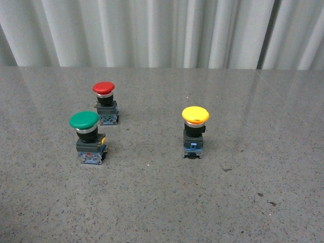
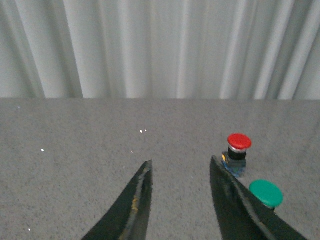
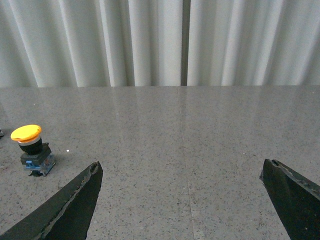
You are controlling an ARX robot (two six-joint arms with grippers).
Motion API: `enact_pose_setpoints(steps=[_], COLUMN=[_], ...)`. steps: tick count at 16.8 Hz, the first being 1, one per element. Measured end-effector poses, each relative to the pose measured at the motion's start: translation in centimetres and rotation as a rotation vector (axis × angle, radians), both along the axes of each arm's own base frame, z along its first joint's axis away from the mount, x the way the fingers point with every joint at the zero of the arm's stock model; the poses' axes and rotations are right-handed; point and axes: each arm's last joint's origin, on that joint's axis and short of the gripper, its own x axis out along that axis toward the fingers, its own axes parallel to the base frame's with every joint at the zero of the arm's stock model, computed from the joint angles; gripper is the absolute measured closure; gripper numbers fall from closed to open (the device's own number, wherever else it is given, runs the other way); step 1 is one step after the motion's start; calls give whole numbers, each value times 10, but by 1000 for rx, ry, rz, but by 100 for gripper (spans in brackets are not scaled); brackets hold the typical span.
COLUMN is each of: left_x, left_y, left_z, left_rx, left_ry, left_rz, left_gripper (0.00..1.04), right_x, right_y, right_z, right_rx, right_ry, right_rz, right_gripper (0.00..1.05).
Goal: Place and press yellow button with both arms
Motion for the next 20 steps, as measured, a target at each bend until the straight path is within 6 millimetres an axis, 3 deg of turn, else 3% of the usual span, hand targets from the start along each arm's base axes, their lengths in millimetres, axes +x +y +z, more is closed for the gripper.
enact_pose_setpoints(steps=[4, 7, 20], left_x=[-13, -22, -43], left_y=[11, 10, 10], left_z=[-16, -32, -57], left_rx=[-7, -5, -5], left_ry=[-18, -5, -16], left_rz=[10, 2, 3], left_gripper=[103, 103, 103], right_x=[0, 0, 0], right_y=[0, 0, 0], right_z=[0, 0, 0], right_rx=[0, 0, 0], right_ry=[0, 0, 0], right_rz=[0, 0, 0], right_gripper=[6, 6, 6])
